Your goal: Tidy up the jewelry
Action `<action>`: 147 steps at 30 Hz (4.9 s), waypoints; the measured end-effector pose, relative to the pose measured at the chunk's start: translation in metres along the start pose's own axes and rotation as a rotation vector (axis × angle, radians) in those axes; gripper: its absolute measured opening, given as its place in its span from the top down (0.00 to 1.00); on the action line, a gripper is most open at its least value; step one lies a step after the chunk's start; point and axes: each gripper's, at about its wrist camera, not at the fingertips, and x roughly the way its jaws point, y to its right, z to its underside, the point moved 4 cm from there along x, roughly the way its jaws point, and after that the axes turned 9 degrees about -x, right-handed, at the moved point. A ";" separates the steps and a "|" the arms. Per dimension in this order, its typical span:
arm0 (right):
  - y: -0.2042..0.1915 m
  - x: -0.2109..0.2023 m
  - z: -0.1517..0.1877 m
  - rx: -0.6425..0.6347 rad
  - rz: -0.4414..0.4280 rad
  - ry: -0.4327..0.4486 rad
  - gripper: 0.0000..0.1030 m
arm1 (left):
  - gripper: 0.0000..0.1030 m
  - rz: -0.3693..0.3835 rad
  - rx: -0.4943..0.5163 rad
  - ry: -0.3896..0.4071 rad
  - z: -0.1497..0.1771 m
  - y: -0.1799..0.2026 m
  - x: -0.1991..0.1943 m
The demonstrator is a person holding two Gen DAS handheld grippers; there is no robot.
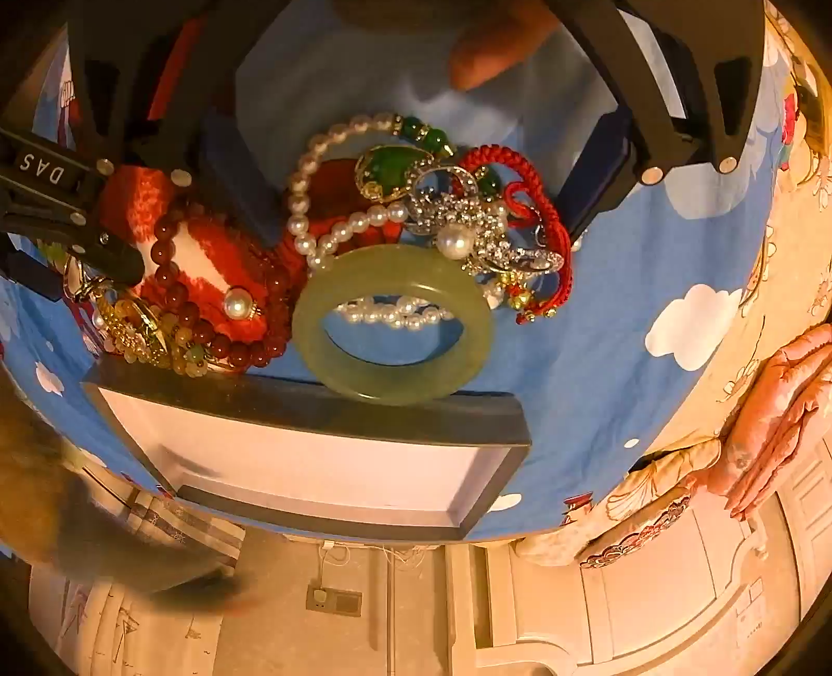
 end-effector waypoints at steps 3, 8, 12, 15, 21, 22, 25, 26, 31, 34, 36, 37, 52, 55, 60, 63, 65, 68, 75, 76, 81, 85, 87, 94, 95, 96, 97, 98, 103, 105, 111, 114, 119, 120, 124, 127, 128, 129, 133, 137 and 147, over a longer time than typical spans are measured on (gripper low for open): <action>0.000 -0.001 0.000 -0.006 0.009 0.010 0.04 | 0.02 0.007 -0.005 0.007 0.000 0.000 0.000; 0.000 -0.001 0.000 -0.006 0.010 0.010 0.04 | 0.02 0.007 -0.005 0.007 -0.001 0.000 0.000; 0.000 -0.001 0.000 -0.006 0.010 0.010 0.04 | 0.02 0.007 -0.004 0.009 0.000 0.000 -0.001; 0.000 -0.002 -0.001 -0.007 0.011 0.011 0.04 | 0.02 0.007 -0.005 0.009 0.000 0.000 -0.001; 0.000 -0.002 -0.001 -0.006 0.009 0.010 0.04 | 0.02 0.007 -0.006 0.009 0.000 0.000 -0.001; 0.000 -0.002 -0.001 -0.006 0.009 0.010 0.04 | 0.02 0.005 -0.006 0.009 0.000 0.000 -0.001; 0.000 -0.002 -0.001 -0.006 0.009 0.010 0.04 | 0.02 0.004 -0.007 0.010 0.000 0.000 0.000; 0.000 -0.002 -0.001 -0.006 0.010 0.010 0.04 | 0.02 0.004 -0.006 0.010 0.000 0.000 -0.001; 0.000 -0.002 -0.001 -0.006 0.010 0.010 0.04 | 0.02 0.004 -0.006 0.010 0.000 0.001 -0.001; 0.000 -0.001 -0.001 -0.006 0.011 0.010 0.04 | 0.02 0.004 -0.006 0.010 -0.001 0.001 -0.001; 0.000 -0.001 -0.001 -0.006 0.010 0.011 0.04 | 0.02 0.004 -0.006 0.010 0.000 0.000 -0.001; -0.001 -0.001 -0.001 -0.006 0.009 0.011 0.04 | 0.02 0.004 -0.006 0.010 0.000 0.001 -0.001; -0.002 -0.001 0.002 -0.027 -0.009 0.005 0.04 | 0.02 0.005 -0.007 0.010 -0.001 0.000 -0.001; -0.001 -0.001 0.002 -0.027 -0.009 0.006 0.04 | 0.02 0.005 -0.007 0.009 -0.001 0.000 -0.001; -0.001 -0.001 0.001 -0.027 -0.009 0.006 0.04 | 0.02 0.005 -0.007 0.009 -0.001 0.000 -0.001; -0.001 -0.001 0.001 -0.027 -0.009 0.006 0.04 | 0.02 0.005 -0.007 0.009 -0.001 0.000 -0.001; -0.001 -0.001 0.001 -0.027 -0.009 0.006 0.04 | 0.02 0.005 -0.007 0.009 -0.001 0.000 -0.001; -0.001 -0.001 0.001 -0.027 -0.009 0.007 0.04 | 0.02 0.005 -0.007 0.009 -0.001 0.000 -0.001; -0.001 -0.001 0.002 -0.027 -0.009 0.007 0.04 | 0.02 0.006 -0.008 0.009 -0.001 0.000 0.000; -0.001 -0.001 0.002 -0.027 -0.009 0.007 0.04 | 0.02 0.006 -0.008 0.009 -0.001 0.000 0.000; -0.001 -0.001 0.001 -0.027 -0.009 0.008 0.04 | 0.02 0.006 -0.008 0.009 -0.001 0.000 0.000; -0.001 -0.001 0.001 -0.027 -0.009 0.008 0.04 | 0.02 0.006 -0.008 0.009 -0.001 0.000 0.000; -0.001 -0.001 0.001 -0.027 -0.009 0.008 0.04 | 0.02 0.006 -0.008 0.008 -0.001 0.000 0.000; 0.000 -0.002 0.001 -0.049 -0.030 -0.002 0.04 | 0.02 0.010 0.005 -0.012 0.001 -0.003 -0.001; 0.000 -0.003 0.000 -0.066 -0.044 -0.010 0.04 | 0.02 0.014 0.014 -0.021 0.001 -0.002 -0.001; -0.001 -0.005 0.001 -0.086 -0.064 -0.015 0.04 | 0.02 0.019 0.020 -0.029 0.000 -0.004 0.001; -0.001 -0.007 0.002 -0.098 -0.078 -0.013 0.04 | 0.02 0.030 0.031 -0.040 -0.001 -0.006 0.002; -0.002 -0.012 0.003 -0.117 -0.096 0.002 0.04 | 0.02 0.042 0.038 -0.045 0.000 -0.007 0.002; -0.003 -0.042 0.003 -0.195 -0.161 0.171 0.04 | 0.02 0.148 -0.001 -0.022 0.006 -0.020 -0.014; 0.000 -0.044 0.000 -0.188 -0.241 0.186 0.04 | 0.02 0.170 -0.021 0.014 0.010 -0.029 -0.025; -0.026 -0.042 -0.011 -0.313 -0.396 0.151 0.32 | 0.26 0.108 -0.007 0.079 0.008 -0.055 -0.044; -0.040 -0.038 -0.017 -0.349 -0.466 0.122 0.54 | 0.40 0.124 -0.018 0.064 0.001 -0.064 -0.043; -0.043 -0.033 -0.028 -0.370 -0.452 0.103 0.70 | 0.40 0.137 -0.037 0.078 -0.009 -0.067 -0.045; -0.040 -0.031 -0.029 -0.366 -0.451 0.092 0.71 | 0.40 0.141 -0.037 0.079 -0.010 -0.065 -0.046; -0.038 -0.013 -0.034 -0.339 -0.451 0.035 0.79 | 0.40 0.150 -0.019 0.086 -0.008 -0.057 -0.048; -0.043 -0.006 -0.040 -0.335 -0.443 0.036 0.80 | 0.40 0.147 -0.006 0.086 -0.009 -0.053 -0.047; -0.045 -0.003 -0.043 -0.337 -0.418 0.033 0.80 | 0.40 0.149 -0.004 0.086 -0.010 -0.052 -0.047; -0.045 -0.001 -0.045 -0.334 -0.406 0.026 0.82 | 0.40 0.149 -0.002 0.086 -0.011 -0.051 -0.047; -0.045 -0.001 -0.045 -0.345 -0.391 0.034 0.85 | 0.39 0.146 0.004 0.084 -0.014 -0.050 -0.046; -0.039 -0.007 -0.039 -0.321 -0.407 0.081 0.91 | 0.39 0.140 0.011 0.071 -0.017 -0.050 -0.041; -0.015 -0.039 -0.033 -0.216 -0.535 0.178 0.91 | 0.35 0.187 0.009 0.023 -0.031 -0.044 -0.021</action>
